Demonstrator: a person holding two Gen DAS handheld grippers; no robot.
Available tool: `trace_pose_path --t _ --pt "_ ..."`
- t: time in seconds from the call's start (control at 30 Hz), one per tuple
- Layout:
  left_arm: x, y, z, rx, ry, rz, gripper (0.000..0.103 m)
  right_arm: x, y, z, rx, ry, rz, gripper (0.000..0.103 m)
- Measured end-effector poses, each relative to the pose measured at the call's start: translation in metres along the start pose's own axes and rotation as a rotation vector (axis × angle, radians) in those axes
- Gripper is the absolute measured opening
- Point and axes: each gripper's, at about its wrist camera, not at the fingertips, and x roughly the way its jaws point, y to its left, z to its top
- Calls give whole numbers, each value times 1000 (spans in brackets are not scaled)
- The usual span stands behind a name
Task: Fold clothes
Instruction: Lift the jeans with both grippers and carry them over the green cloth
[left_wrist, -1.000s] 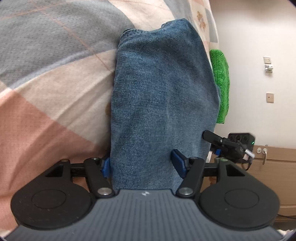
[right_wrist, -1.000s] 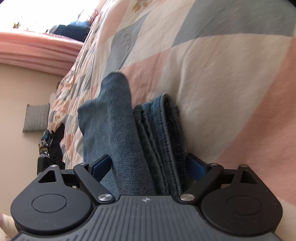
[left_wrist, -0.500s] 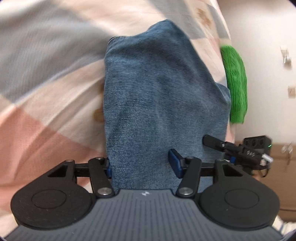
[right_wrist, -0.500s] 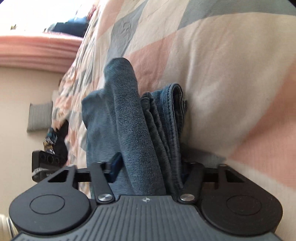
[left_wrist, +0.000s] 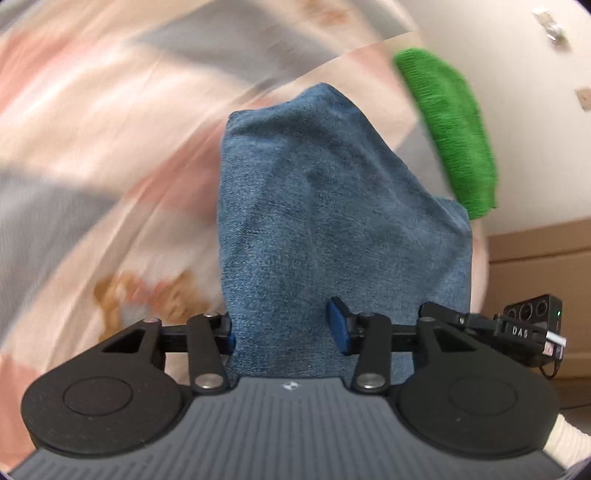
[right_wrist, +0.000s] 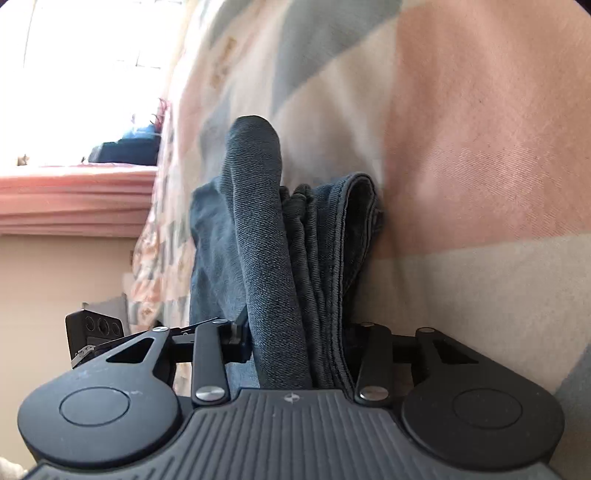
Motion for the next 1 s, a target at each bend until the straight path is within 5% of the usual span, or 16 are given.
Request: trace_pose_path --t 0.17,0.33,0.47,0.63,0.8,1.0 --pt "-10 -78 96 275 -53 -117 40 -66 20 -3 81 -277 107 38" --pt "42 -188 213 621 -10 -205 40 -114 29 18 186 -654 148 38" --pt "89 -249 276 793 40 -217 40 -126 21 50 287 -868 174 38" --pt "145 -284 316 873 64 -198 40 -100 8 93 376 -951 182 38" --pt "192 -272 326 832 75 -210 40 -92 -16 129 379 -981 114 38" --pt "216 -258 327 760 50 -216 43 -106 -45 158 375 -894 44 38"
